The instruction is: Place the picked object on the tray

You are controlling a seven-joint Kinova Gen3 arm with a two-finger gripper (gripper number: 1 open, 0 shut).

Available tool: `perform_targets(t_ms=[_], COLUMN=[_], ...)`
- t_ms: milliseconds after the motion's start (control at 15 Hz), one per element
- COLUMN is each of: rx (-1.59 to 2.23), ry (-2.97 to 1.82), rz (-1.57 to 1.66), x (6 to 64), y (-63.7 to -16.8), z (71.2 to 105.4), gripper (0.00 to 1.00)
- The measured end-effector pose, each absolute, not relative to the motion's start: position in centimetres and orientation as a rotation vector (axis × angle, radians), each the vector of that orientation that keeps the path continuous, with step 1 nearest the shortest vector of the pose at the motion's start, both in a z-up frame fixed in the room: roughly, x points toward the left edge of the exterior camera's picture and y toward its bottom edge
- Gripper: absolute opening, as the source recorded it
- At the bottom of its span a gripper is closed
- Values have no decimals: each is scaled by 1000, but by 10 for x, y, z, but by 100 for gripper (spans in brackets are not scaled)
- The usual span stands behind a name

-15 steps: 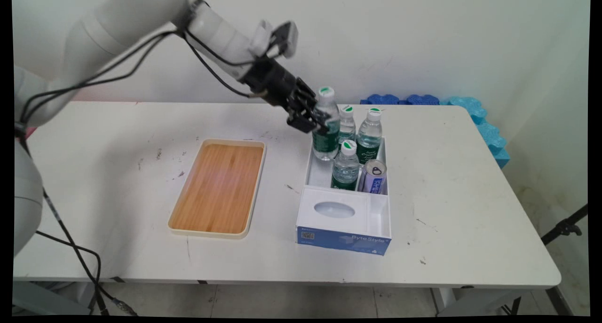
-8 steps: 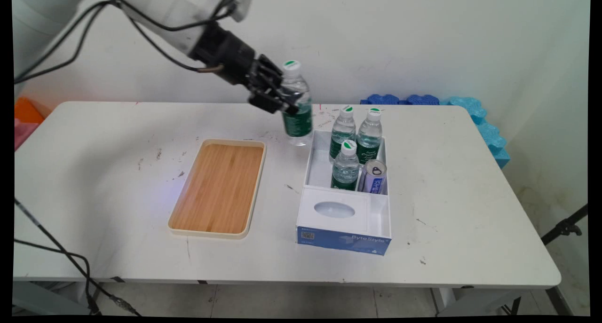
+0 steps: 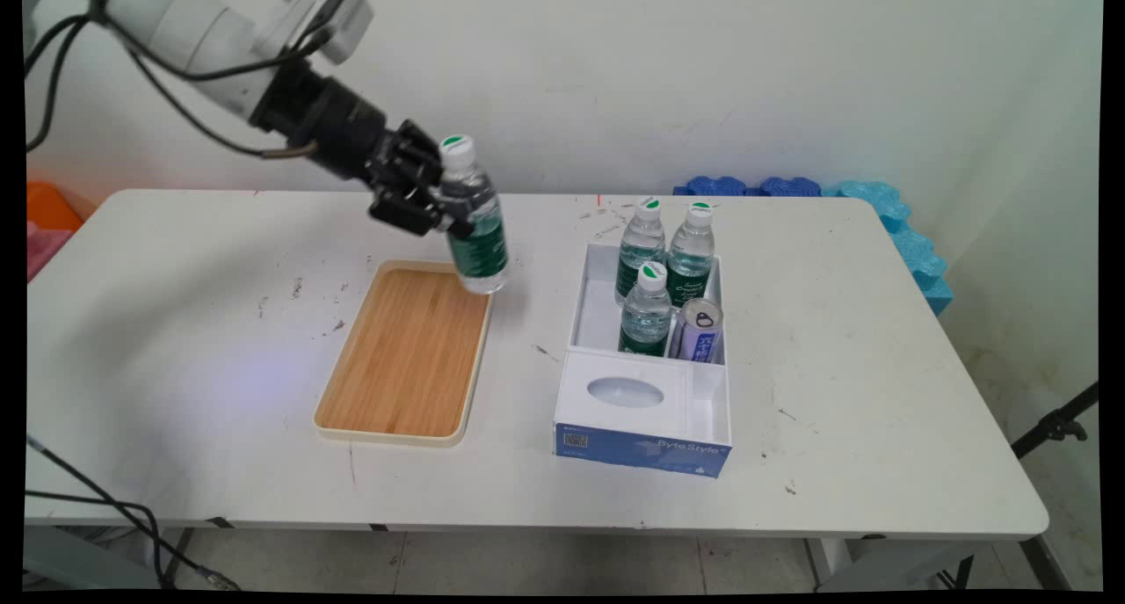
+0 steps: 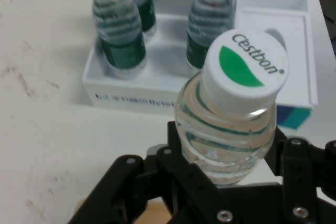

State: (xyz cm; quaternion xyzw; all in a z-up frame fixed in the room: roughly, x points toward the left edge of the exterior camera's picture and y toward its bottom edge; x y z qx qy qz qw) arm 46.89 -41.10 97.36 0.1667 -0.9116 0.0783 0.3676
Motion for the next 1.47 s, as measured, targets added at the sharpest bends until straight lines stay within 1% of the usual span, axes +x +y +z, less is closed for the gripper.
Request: perform_targets(t_ms=[333,867,1400,1467], rx=[431,432,423,422], ry=[-2371,-2406,-2424,-2422], rz=[180,118,79,79], x=[488,490,492,492], y=[-388,-366,-355,-355], z=[940,882,847,844], gripper=[0,0,0,100])
